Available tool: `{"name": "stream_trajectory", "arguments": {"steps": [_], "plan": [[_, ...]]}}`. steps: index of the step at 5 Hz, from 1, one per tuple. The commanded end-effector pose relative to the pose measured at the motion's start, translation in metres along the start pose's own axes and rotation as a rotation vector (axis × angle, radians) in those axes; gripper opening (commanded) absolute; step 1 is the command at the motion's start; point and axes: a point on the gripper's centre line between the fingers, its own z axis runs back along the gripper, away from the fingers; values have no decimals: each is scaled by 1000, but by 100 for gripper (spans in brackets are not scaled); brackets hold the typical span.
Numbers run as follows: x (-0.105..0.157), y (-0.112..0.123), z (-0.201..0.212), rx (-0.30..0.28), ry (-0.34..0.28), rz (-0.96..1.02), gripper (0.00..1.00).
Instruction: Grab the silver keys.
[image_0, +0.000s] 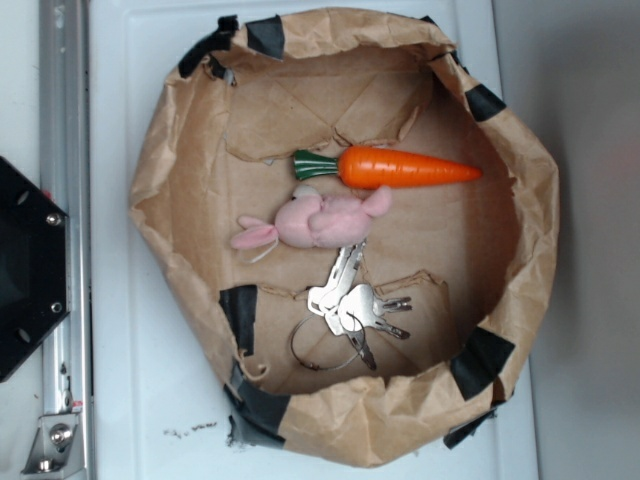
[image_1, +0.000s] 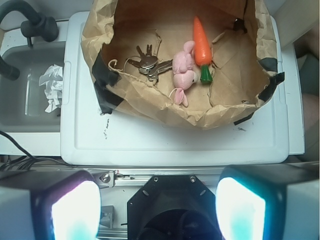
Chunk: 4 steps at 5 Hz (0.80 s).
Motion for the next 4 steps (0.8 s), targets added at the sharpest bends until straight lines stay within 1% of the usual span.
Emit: {"name": "stream_trajectory", "arguments": {"steps": [1, 2, 3, 4], "plan": [[0, 0, 0, 0, 0, 0, 100], [44, -15, -21, 5, -19, 53, 100], [75, -16, -37, 20, -67, 111, 100], [97, -14, -47, -13, -58, 119, 100]]}}
